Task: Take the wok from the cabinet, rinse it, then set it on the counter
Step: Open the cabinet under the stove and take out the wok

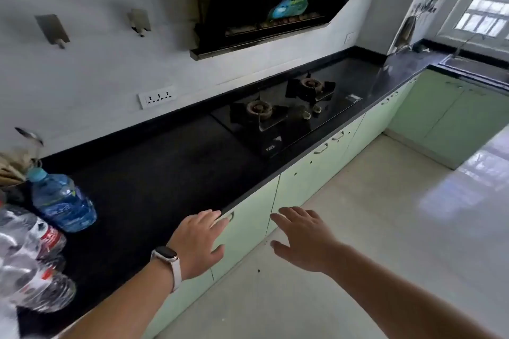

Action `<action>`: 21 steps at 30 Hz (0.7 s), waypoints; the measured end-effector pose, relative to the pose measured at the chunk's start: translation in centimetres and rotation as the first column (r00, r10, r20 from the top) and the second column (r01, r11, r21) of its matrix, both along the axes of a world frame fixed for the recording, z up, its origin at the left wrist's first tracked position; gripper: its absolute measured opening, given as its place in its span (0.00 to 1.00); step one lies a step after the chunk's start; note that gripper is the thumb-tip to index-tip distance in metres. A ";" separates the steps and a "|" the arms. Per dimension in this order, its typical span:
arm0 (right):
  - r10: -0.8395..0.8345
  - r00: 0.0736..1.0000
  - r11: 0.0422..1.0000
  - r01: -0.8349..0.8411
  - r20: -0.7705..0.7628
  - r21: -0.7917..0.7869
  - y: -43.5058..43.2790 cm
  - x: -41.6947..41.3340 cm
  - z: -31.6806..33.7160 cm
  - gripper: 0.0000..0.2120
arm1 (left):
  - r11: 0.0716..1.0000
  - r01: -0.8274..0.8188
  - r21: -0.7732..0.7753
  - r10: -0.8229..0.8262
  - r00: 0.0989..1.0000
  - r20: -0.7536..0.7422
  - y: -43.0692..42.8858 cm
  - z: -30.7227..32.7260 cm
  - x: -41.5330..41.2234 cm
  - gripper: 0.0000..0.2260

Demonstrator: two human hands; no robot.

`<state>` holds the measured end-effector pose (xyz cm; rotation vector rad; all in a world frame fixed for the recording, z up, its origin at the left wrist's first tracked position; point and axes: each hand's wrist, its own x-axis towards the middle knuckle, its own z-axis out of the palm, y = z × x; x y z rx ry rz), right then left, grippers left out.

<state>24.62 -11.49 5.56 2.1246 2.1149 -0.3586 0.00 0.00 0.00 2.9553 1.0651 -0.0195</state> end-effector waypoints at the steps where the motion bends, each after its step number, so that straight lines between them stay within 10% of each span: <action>1: 0.015 1.000 1.000 -0.015 -0.011 -0.018 0.6 0.0 -0.3 0.31 | 1.000 -0.021 -0.022 0.021 1.000 0.006 0.3 -0.4 0.0 0.24; 21: 0.388 0.920 0.918 -0.392 -0.063 -0.067 13.2 -0.9 -20.2 0.30 | 0.952 -0.293 0.089 0.293 0.956 0.018 5.0 -12.7 1.8 0.25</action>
